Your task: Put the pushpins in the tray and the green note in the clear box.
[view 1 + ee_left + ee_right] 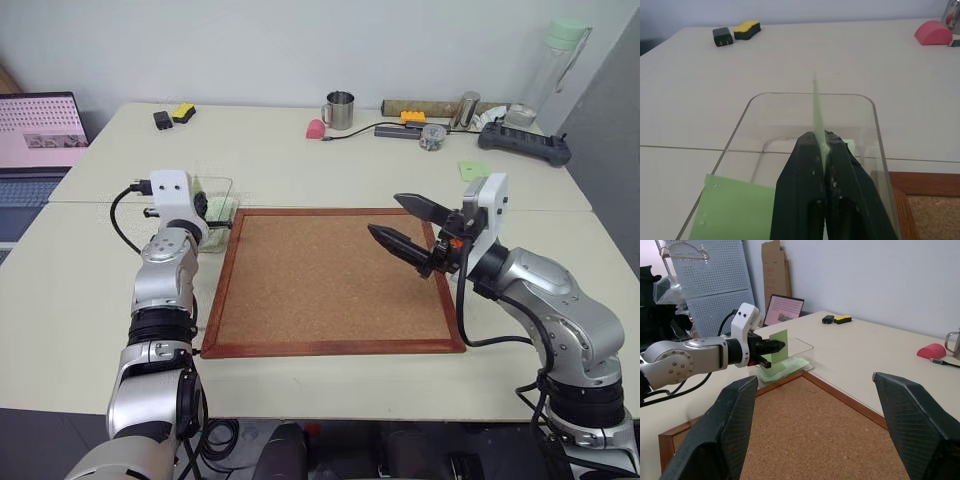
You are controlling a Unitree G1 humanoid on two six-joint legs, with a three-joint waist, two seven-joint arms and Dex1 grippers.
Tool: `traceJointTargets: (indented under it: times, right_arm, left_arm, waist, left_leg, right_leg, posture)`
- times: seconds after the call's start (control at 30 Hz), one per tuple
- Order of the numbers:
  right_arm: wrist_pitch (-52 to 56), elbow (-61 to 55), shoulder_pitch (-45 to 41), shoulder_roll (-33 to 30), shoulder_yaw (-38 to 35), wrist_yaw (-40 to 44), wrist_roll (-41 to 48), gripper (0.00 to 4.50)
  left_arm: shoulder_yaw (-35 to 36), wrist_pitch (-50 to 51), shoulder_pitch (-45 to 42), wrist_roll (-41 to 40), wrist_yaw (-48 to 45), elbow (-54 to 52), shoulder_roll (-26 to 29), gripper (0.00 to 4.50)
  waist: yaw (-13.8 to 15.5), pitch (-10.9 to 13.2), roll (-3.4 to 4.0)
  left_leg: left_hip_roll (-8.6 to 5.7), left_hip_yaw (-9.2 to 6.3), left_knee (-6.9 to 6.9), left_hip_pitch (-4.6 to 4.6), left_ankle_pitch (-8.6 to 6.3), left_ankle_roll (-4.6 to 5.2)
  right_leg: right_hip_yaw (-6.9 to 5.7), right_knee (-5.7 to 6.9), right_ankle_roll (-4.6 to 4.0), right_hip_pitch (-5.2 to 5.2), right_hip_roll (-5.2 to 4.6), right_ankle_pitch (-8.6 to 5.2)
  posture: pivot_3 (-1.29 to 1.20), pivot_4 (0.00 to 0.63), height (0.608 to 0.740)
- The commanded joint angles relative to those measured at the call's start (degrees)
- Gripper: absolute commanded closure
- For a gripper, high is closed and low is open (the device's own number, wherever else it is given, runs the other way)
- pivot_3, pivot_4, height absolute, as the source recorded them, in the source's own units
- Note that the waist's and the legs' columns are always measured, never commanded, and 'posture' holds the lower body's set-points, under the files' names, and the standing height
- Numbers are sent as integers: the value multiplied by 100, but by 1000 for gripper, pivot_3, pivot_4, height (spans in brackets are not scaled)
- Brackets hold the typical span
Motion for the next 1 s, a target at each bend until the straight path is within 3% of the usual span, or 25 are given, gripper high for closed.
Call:
traceJointTargets:
  times: [0.03,0.23,0.4,0.6,0.8,1.0]
  right_arm:
    - [-38,-154,-12,-51,-35,10,74,631]
    - [-112,-41,35,-125,-64,33,-34,631]
    - [-242,112,277,-316,-165,99,-220,631]
    - [-601,467,853,-725,-245,350,-590,631]
    - [-659,579,1073,-1060,-371,548,-643,631]
    - [-676,657,1035,-1075,-409,582,-666,631]
  left_arm:
    - [179,-118,-156,-105,34,-74,77,3457]
    - [51,-490,-142,-13,-191,-152,148,2271]
    - [-371,-920,-77,170,-893,-438,310,1302]
    - [-1094,-283,376,-265,-2960,-1125,533,98]
    - [-1538,791,807,-771,-4724,-2086,1237,35]
    - [-1609,950,940,-759,-5145,-2274,1567,35]
  waist:
    - [-5,0,0]
    - [-5,0,0]
    - [0,0,0]
    - [-9,0,0]
    - [-65,0,0]
    - [-43,0,0]
  left_leg:
    - [0,0,0,0,0,0]
    - [0,1,0,1,0,-1]
    - [-3,1,-1,0,0,-1]
    - [-5,13,-2,4,0,0]
    - [5,13,-1,2,0,0]
    - [7,14,-1,6,0,1]
  right_leg:
    - [0,1,0,0,1,0]
    - [0,2,0,0,1,0]
    - [0,1,0,-1,2,0]
    - [6,0,0,0,1,0]
    - [10,10,-2,-10,13,0]
    - [11,13,-2,-9,17,0]
  posture:
    - [0,150,740]
    - [0,150,740]
    - [0,150,740]
    - [0,150,740]
    - [0,150,740]
    - [0,150,740]
